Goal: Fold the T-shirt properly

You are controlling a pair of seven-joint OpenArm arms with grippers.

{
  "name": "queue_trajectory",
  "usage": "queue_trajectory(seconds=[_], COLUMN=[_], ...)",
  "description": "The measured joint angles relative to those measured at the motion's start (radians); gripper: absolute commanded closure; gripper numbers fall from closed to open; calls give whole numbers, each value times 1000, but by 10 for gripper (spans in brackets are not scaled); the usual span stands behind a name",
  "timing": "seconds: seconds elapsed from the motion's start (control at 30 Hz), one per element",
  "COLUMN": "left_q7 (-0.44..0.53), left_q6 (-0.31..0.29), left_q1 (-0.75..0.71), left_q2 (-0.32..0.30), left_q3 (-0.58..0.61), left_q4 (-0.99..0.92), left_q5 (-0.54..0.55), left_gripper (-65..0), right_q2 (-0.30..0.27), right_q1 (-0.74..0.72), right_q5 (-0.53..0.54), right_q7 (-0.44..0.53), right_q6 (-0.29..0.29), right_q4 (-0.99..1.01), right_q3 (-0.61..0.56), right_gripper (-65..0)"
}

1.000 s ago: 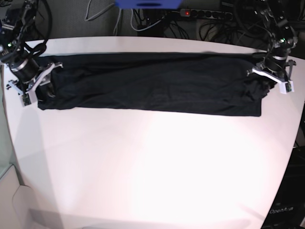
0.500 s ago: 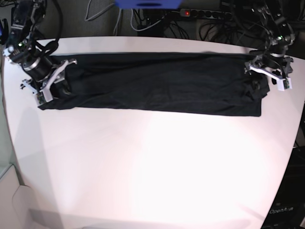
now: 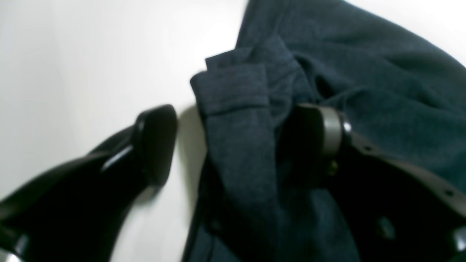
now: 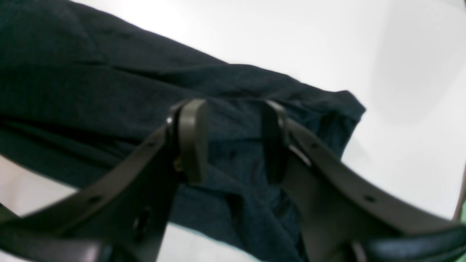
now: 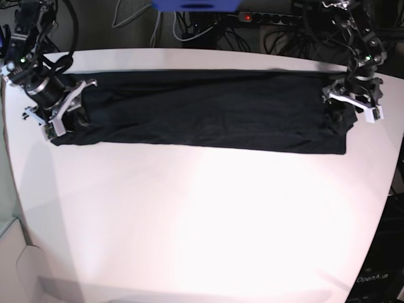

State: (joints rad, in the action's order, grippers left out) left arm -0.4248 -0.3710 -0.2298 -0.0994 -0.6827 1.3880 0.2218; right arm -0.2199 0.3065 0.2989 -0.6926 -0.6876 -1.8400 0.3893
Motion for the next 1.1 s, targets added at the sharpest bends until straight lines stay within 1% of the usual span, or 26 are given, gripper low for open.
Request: queue_trajectory(seconds=[0.07,0.13,0.2,0.27,0.3,0.4,0.43,0.53,0.67,0.77,0.83,0.9,1.03,1.1], left_q7=[-5,-4,13,23,43,67,70,72,65,1,-60,-82,-75,-141], left_q6=[0,0,0,0,3,0,0,1,0,0,0,6,3,8], left_q1=[6,9,11,27,35,39,39,38,18,-18,-44,-62,-54,-47], left_q2=[0,0,-3,-8,-12,-27,-30,-37,-30,-14,-8,6,34,32], left_q3=[0,0,0,0,15,58,66,90,105,115,118,117,123,146], left_q4=[0,-6,-21,-52,-71,-100,-105,-106,-72,18,88,151,262,310], left_q5=[0,0,7,12,19,38,43,49,45,26,5,-6,-8,-7], left_gripper=[-464,-418,-330,-224,-167,-28,0,0,0,0,0,0,0,0], right_q2=[0,-1,-1,-1,-1,-1,-1,-1,0,2,3,4,5,4], right_q1=[2,2,2,-2,-4,-7,-7,-7,-7,-7,-7,-9,-9,-9], right_q5=[0,0,0,0,0,0,0,0,0,0,0,0,0,0], right_q7=[0,0,0,0,-1,-3,-2,-3,-3,-3,-3,-3,-3,-3], right_q6=[0,0,0,0,0,0,0,0,0,0,0,0,0,0], right_q4=[0,0,0,0,0,0,-1,-1,0,-1,-1,-1,-1,0], right_q3=[0,0,0,0,0,0,0,0,0,0,0,0,0,0], right_gripper=[-259,-259,-259,-259,-259,-259,-259,-259,-259,-259,-259,-259,-259,-258])
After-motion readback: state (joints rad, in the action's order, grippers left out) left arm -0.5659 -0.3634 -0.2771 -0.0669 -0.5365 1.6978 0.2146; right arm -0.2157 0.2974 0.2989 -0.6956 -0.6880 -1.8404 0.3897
